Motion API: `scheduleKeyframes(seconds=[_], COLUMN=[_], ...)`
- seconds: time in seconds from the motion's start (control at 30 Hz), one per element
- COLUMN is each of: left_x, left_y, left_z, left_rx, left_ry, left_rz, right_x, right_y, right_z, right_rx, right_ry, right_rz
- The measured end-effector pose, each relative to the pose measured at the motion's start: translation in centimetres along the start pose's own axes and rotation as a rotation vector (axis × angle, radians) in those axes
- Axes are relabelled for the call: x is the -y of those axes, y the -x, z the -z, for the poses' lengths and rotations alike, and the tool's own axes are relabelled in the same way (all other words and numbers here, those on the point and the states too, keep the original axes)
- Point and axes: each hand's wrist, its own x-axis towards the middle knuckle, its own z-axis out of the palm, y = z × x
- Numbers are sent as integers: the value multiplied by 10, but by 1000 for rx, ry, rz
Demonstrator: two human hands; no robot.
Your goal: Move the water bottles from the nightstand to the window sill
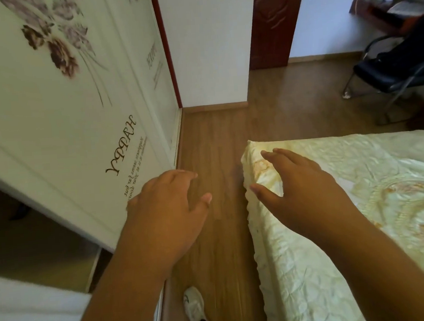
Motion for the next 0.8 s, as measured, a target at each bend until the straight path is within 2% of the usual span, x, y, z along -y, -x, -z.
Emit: scheduleKeyframes(seconds=[0.4,0.63,0.8], left_x=[49,93,102], left_y=[-154,-232,-275], left_z=[10,15,4], left_rx=[-9,-15,40], left_ry=[57,41,38], left_rz=[-129,-124,-105], right_x=[52,91,93], right_y=[-137,-209,-258], right_z=[-17,-40,-52], right_rx=[-13,-12,23], right_ry=[58,36,42], right_rz=[-83,-73,-83])
